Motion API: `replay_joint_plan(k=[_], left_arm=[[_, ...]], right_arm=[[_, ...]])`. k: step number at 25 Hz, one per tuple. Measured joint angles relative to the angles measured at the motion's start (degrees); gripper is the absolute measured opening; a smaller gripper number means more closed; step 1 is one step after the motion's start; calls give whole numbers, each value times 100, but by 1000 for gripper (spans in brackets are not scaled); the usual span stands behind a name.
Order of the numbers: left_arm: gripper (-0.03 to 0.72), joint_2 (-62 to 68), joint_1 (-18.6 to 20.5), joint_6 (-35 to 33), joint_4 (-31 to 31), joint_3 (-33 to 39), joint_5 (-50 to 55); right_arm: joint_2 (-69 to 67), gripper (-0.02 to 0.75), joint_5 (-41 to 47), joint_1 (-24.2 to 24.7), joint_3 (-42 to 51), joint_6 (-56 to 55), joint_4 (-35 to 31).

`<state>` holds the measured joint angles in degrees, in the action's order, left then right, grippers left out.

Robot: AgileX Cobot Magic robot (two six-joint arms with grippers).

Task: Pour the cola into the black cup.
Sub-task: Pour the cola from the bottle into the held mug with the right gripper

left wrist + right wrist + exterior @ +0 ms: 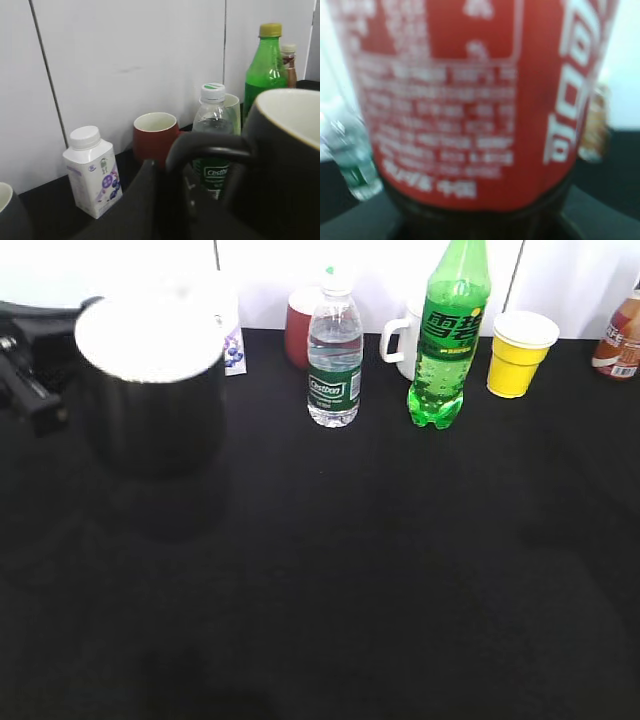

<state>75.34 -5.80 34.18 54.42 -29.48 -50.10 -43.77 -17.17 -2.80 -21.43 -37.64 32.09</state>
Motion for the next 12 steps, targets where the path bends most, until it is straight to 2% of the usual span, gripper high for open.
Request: replay_joint_plan(k=[3, 6, 8, 10, 11, 12], left_arm=[[56, 18, 0, 222, 177, 0, -872], [56, 249, 0, 424, 358, 0, -1235], [56, 503, -66, 474, 415, -21, -1260], [56, 1004, -475, 478, 512, -358, -1329], [56, 1495, -877, 478, 529, -846, -1426], [56, 1677, -994, 478, 529, -1027, -1468]], right_arm=[[175, 354, 201, 0, 0, -1161, 1469], [185, 354, 163, 0, 0, -2498, 3714], [185, 354, 66, 0, -14, -3069, 4917], [185, 354, -40, 0, -218, -3402, 5764], [143, 354, -159, 0, -365, -3538, 5927], [31, 354, -350, 0, -472, -3596, 6073]])
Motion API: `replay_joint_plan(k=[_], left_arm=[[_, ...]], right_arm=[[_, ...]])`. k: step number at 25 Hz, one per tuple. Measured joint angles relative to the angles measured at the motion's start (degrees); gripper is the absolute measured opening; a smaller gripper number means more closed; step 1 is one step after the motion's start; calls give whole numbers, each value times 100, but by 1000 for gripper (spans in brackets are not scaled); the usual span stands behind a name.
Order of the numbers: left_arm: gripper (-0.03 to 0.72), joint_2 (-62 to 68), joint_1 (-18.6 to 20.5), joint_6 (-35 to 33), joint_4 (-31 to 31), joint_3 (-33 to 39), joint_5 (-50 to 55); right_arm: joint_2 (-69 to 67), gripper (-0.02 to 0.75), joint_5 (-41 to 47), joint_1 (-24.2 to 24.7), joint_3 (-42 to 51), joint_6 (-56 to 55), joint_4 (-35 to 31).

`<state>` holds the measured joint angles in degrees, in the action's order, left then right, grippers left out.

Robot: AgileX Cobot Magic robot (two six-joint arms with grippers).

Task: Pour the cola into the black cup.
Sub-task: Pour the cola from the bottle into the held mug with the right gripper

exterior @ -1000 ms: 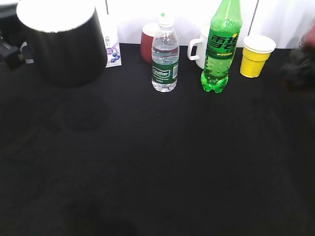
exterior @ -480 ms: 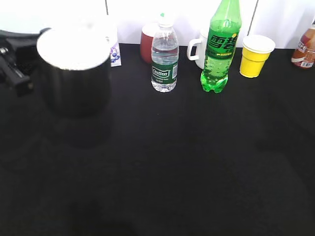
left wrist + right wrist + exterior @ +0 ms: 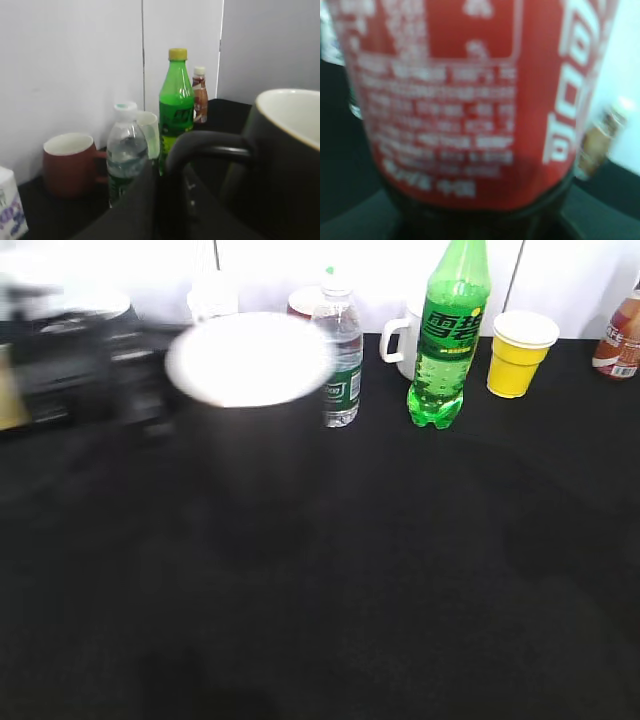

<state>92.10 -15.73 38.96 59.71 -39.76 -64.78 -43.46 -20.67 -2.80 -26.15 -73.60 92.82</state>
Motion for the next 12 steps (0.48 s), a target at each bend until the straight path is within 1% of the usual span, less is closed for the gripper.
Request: replay_joint_plan(k=[2, 3, 4, 5, 7, 9, 12], left_arm=[[56, 605, -288, 2, 7, -594, -156], [56, 956, -376, 8, 23, -927, -162], [56, 1066, -395, 8, 49, -1031, -162], [56, 1305, -446, 14, 178, -1298, -164], [56, 1392, -492, 37, 203, -1435, -164], [56, 1392, -542, 43, 241, -1572, -182], [56, 1450, -817, 49, 235, -1612, -192]], right_arm=[[-267, 354, -191, 0, -28, -45, 254], [-441, 354, -307, 0, -35, -65, 651], [-454, 354, -318, 0, -45, -107, 759], [-537, 354, -368, 0, -71, -178, 929], [-639, 354, -392, 0, -76, -190, 1163], [-716, 354, -417, 0, -104, -190, 1206], [-871, 354, -494, 0, -375, -191, 1206]])
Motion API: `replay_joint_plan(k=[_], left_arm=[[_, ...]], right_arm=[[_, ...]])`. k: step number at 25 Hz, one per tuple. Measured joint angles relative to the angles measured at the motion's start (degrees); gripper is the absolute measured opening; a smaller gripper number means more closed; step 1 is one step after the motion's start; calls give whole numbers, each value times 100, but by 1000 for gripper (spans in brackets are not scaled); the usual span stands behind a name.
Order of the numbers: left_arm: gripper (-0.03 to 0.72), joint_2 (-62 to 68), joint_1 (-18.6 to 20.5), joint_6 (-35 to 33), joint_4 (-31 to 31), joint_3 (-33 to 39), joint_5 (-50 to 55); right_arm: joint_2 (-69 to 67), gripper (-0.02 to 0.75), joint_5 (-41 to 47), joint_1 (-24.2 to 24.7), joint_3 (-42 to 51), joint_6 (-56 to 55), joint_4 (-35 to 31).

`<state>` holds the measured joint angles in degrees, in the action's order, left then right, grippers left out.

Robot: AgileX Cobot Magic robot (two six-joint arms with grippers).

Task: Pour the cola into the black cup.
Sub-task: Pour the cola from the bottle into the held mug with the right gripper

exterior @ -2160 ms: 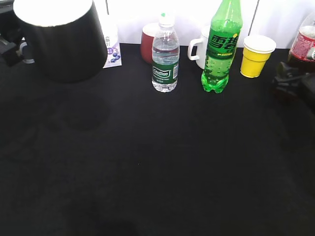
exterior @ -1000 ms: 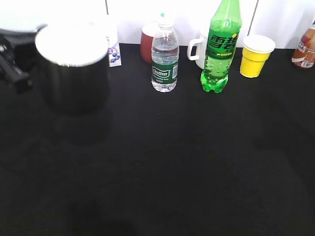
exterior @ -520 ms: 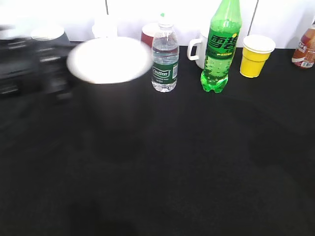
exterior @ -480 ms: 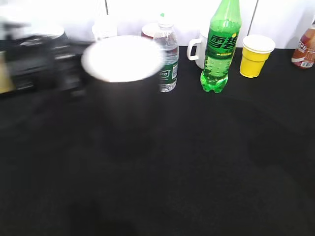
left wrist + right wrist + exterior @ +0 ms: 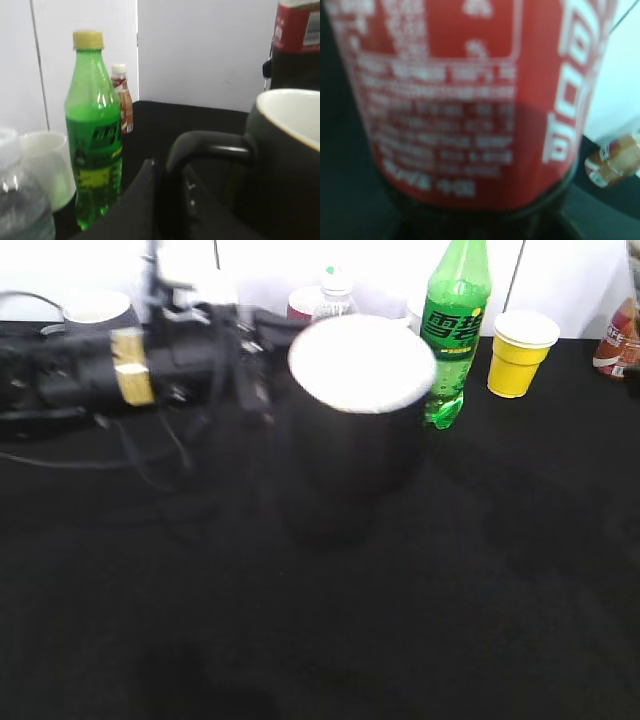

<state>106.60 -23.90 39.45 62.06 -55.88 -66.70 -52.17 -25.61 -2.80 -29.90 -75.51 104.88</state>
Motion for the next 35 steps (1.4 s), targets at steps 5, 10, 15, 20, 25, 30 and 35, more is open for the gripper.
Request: replay_joint_plan(k=[5, 10, 15, 20, 25, 30, 35], left_arm=[[56, 455, -492, 173, 22, -769, -29], [56, 1035, -653, 205, 48, -1243, -18], [56, 1035, -653, 335, 180, -1249, -23], [56, 1035, -653, 444, 236, -1543, -23], [56, 1035, -653, 489, 247, -1577, -29], [56, 1035, -653, 805, 346, -1581, -29], [56, 1035, -653, 1227, 697, -1581, -29]], right_arm=[[-586, 354, -154, 0, -41, 123, 0], [-647, 354, -54, 0, -41, 948, 0], [-647, 354, 489, 0, -41, 1894, 0], [-647, 354, 543, 0, -41, 2212, 0], [-647, 354, 570, 0, -41, 3063, 0], [-647, 354, 826, 0, -41, 3788, 0], [-647, 354, 971, 0, -41, 4418, 0]])
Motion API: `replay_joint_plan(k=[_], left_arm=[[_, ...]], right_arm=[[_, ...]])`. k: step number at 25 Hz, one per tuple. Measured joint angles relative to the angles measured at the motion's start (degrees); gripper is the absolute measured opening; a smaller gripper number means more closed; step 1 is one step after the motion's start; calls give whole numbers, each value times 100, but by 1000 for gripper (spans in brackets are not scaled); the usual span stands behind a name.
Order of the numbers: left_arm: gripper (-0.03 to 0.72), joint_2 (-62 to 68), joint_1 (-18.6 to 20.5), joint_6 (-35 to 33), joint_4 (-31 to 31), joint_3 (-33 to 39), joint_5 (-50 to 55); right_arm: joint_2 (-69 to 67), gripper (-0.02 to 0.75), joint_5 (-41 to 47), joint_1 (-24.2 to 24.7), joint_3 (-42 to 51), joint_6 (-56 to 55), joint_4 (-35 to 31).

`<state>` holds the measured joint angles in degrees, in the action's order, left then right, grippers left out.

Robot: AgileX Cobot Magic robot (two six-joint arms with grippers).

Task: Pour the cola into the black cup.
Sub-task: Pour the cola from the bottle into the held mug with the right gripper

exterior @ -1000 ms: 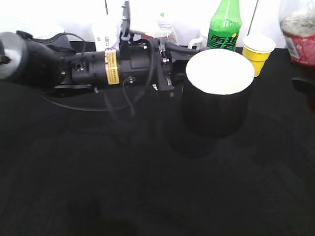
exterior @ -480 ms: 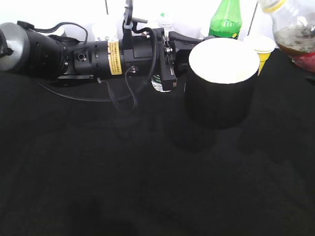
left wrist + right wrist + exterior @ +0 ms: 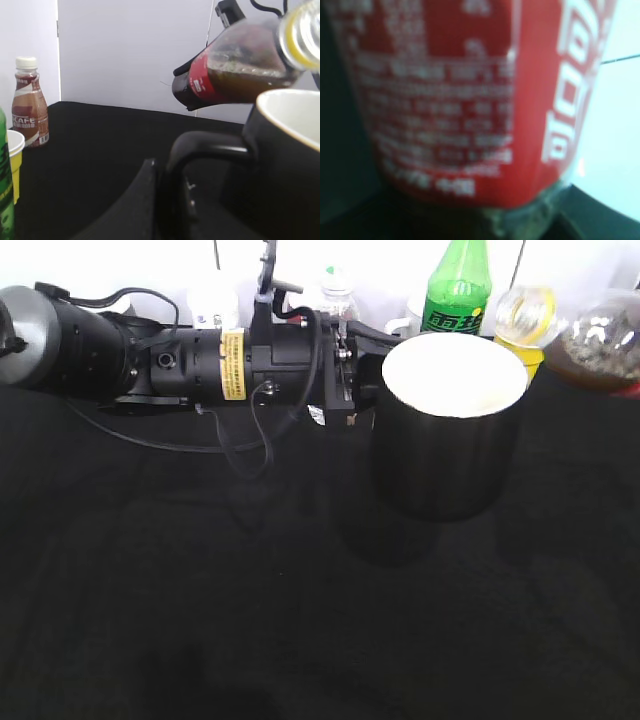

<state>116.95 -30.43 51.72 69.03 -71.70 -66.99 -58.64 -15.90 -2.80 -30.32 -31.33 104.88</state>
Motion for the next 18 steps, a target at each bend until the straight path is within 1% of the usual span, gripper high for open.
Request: replay_joint_plan(k=[4, 7, 11, 18], left_arm=[[56, 0, 0, 49, 114, 0, 56], [56, 0, 0, 77, 143, 0, 93], [56, 0, 0, 112, 143, 0, 88], [56, 0, 0, 112, 148, 0, 88]], right_arm=[[0, 354, 13, 0, -2, 683, 0], [0, 354, 240, 0, -109, 1050, 0], [0, 354, 273, 0, -491, 1317, 0], [-3, 354, 193, 0, -502, 1677, 0]])
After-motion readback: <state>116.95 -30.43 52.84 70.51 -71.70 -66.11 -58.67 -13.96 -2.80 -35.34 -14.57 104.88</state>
